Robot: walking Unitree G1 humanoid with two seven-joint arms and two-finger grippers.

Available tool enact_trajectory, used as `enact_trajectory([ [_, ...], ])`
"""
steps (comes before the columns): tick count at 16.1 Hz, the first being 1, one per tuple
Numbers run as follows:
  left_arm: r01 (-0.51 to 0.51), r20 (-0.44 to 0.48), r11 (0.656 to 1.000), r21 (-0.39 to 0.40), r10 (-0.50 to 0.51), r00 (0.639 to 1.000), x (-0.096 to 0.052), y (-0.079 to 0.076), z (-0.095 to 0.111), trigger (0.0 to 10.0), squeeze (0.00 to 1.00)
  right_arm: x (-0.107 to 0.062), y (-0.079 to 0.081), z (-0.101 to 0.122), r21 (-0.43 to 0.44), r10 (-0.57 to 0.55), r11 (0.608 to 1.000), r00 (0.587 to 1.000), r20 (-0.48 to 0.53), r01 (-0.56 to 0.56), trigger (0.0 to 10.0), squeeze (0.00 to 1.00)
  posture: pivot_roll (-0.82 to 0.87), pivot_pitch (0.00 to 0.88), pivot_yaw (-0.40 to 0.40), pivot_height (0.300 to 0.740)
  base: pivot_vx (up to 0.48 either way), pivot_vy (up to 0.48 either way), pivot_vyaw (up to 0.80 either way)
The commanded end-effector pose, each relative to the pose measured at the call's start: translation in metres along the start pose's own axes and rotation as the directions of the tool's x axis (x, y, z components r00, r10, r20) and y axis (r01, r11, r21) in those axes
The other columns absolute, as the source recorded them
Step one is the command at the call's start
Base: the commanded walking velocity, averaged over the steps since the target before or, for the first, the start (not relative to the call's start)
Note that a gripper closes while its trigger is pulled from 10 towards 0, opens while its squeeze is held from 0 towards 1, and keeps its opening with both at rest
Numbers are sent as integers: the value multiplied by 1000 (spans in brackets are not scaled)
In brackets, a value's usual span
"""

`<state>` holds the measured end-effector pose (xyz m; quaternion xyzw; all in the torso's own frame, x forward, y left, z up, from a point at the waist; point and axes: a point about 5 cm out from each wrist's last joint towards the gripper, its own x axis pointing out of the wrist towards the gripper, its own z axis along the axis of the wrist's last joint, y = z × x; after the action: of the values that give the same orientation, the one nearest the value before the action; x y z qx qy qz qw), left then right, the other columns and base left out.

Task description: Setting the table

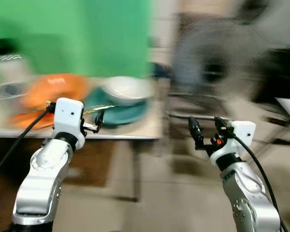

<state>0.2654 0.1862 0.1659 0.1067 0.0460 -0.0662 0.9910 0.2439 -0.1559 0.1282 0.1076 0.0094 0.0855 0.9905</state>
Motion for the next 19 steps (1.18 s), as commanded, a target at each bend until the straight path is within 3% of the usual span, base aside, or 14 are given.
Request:
enact_trajectory([
  [1,16,19,1000,8,-16,1000,1,-4,5,10000,0,-2,-6,0,4,-21,1000,1000,3,21,10000,1000,-20,0,-20,740,0,-480,800],
  [5,13,11,1000,12,-13,1000,2,-4,4,10000,0,-1,-12,1,1,-51,999,999,9,51,10000,1000,-22,0,-22,740,0,-480,800],
  [8,26,4,1000,-1,-26,1000,5,-6,1,10000,0,-1,-21,3,8,-127,992,992,3,127,10000,1000,-25,0,-26,740,0,0,267],
  [9,29,6,1000,-12,-29,1000,5,-7,2,10000,0,0,-21,3,11,-126,992,992,6,126,10000,675,-26,0,-26,740,0,0,0],
  [10,42,16,999,-8,-42,999,7,-8,3,10000,0,0,-20,5,8,-123,992,992,11,123,10000,0,-27,0,-27,740,0,0,0],
  [14,110,76,994,-26,-108,991,9,-15,9,10000,0,4,-20,5,2,-141,990,990,3,141,10000,0,-27,0,-31,740,0,0,-200],
  [16,143,43,989,38,-144,989,11,-19,6,10000,0,6,-20,3,-4,-145,989,989,-12,145,10000,0,-30,0,-27,740,0,0,-800],
  [19,110,41,994,-16,-109,993,13,-16,1,10000,0,9,-21,4,-18,-158,987,987,-1,158,10000,0,-32,0,-20,740,89,-217,-533],
])
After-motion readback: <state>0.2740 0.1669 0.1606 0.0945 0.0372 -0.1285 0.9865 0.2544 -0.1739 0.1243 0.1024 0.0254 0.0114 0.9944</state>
